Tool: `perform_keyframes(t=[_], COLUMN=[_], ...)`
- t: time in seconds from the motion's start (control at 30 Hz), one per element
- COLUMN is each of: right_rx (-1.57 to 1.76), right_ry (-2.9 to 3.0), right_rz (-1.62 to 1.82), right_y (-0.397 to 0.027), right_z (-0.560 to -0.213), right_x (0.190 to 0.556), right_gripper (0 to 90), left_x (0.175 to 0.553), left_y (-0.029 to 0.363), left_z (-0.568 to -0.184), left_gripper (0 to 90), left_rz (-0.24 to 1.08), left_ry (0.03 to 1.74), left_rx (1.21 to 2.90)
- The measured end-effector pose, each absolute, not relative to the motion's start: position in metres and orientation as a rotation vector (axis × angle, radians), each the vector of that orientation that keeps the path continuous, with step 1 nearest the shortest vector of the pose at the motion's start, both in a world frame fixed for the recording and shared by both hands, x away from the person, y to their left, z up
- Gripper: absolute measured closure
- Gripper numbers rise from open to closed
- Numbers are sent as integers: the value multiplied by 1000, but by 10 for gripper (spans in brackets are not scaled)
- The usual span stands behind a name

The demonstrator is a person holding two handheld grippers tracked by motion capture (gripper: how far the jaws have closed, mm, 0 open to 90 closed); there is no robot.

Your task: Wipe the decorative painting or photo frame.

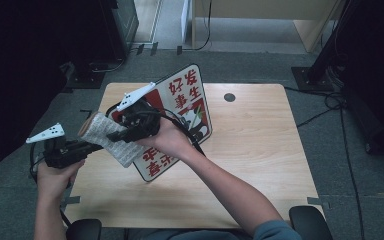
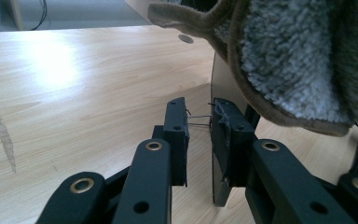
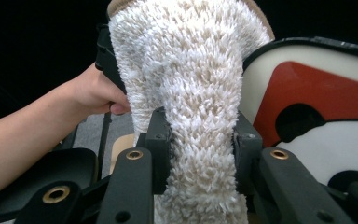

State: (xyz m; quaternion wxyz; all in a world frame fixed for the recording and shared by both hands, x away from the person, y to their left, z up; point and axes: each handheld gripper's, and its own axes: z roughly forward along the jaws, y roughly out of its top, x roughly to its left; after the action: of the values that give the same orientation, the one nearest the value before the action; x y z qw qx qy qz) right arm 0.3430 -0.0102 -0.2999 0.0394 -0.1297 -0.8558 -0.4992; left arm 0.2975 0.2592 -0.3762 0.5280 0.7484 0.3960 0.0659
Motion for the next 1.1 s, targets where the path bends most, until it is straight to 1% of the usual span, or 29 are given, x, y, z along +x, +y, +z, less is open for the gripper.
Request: perform_keyframes(t=[0.3, 1.1], right_rx=[-405, -411], right_ry=[-2628, -2649], right_rz=[-1512, -1430], right_y=[-11, -13], right_z=[-309, -329], right_x=[341, 337], right_gripper=[678, 681], left_x=[302, 302], left_y=[256, 254], left_z=[-377, -377], left_gripper=[768, 741], left_rz=[146, 126], left_ry=[931, 932], left_rx=[1805, 1821])
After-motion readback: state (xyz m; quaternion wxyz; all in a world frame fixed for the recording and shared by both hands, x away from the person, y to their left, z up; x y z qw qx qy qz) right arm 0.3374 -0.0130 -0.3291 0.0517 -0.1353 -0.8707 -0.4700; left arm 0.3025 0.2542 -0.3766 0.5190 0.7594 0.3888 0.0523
